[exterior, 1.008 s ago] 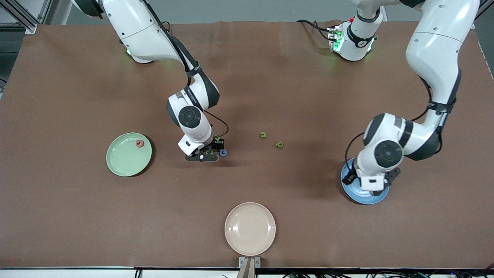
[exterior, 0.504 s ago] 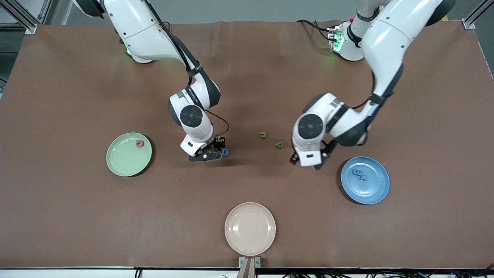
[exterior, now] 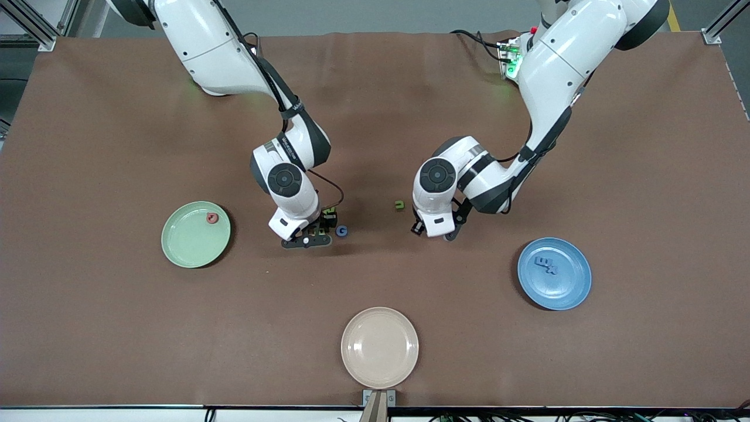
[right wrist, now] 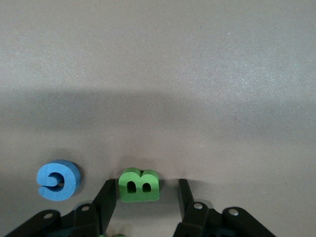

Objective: Sort upper and lower case letters into plates
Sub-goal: 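Grasp the green d with the left gripper while the right gripper lifts the B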

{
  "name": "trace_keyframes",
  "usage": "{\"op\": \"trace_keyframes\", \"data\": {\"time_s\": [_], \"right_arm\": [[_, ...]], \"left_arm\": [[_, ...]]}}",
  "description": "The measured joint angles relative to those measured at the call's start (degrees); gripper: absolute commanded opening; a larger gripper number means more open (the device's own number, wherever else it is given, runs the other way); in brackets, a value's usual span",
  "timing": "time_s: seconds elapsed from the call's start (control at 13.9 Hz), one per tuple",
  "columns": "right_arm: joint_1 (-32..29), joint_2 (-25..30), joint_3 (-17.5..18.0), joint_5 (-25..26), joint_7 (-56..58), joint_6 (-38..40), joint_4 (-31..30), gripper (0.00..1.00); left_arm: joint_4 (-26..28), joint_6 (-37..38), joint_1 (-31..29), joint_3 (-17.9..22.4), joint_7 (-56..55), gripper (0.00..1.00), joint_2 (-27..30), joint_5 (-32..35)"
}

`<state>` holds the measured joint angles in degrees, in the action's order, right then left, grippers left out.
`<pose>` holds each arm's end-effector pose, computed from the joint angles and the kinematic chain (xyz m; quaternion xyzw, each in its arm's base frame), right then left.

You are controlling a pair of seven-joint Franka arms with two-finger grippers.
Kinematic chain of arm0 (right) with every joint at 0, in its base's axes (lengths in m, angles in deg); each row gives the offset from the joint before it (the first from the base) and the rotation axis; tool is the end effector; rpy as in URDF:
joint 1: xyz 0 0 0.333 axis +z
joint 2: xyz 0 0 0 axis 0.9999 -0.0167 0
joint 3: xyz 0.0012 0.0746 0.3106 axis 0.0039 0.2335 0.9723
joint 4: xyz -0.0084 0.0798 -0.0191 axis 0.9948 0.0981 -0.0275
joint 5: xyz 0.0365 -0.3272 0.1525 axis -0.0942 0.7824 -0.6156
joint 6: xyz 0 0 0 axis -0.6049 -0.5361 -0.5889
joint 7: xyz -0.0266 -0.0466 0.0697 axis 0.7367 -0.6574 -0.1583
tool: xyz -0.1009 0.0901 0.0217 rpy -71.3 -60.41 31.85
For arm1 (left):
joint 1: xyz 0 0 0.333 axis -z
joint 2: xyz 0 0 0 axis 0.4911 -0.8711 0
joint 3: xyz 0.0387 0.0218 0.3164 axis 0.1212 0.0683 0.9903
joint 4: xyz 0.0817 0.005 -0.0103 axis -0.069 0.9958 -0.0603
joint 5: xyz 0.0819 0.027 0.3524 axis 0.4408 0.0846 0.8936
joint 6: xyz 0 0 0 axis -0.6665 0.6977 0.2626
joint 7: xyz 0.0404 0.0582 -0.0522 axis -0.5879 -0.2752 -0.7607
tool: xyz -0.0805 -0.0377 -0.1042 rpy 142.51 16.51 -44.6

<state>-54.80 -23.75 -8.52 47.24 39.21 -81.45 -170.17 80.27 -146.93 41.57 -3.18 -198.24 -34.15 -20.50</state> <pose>0.5307 0.3401 0.1733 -0.9991 -0.0412 0.0008 0.0080 0.5058 -0.3853 0.1838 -0.8698 -0.4918 0.0296 0.0267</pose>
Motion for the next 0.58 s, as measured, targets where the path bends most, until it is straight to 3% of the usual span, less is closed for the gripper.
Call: {"op": "trace_keyframes", "data": {"time_s": [0.22, 0.58], "right_arm": [[-0.22, 0.03, -0.1, 0.0, -0.01, -0.03, 0.29, 0.01], [-1.39, -0.01, -0.13, -0.04, 0.04, 0.17, 0.51, 0.0]], "left_arm": [[1.4, -2.1, -0.15, 0.05, -0.04, 0.58, 0.0, 0.02], [1.79, -2.68, -0.17, 0.19, -0.04, 0.52, -0.02, 0.02]]}}
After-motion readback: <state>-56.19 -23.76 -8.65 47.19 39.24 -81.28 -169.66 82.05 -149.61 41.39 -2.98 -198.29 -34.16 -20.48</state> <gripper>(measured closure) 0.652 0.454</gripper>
